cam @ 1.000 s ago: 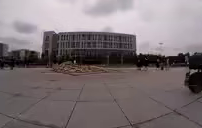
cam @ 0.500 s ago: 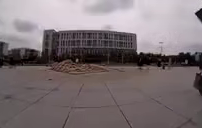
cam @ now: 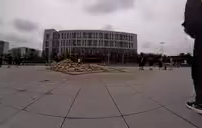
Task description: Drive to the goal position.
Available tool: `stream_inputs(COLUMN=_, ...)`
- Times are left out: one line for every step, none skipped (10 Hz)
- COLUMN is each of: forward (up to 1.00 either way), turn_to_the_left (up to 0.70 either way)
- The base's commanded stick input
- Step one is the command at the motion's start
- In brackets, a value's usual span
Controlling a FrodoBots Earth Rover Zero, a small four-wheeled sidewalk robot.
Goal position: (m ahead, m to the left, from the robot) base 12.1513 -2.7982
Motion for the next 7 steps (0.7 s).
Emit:
stream_inputs(forward=0.41, turn_to_the_left=0.01)
stream_inputs(forward=0.02, turn_to_the_left=0.00)
stream_inputs(forward=0.00, turn_to_the_left=0.00)
stream_inputs(forward=0.00, turn_to_the_left=0.00)
stream_inputs(forward=0.00, turn_to_the_left=0.00)
stream_inputs(forward=0.00, turn_to_the_left=0.00)
stream_inputs(forward=0.00, turn_to_the_left=0.00)
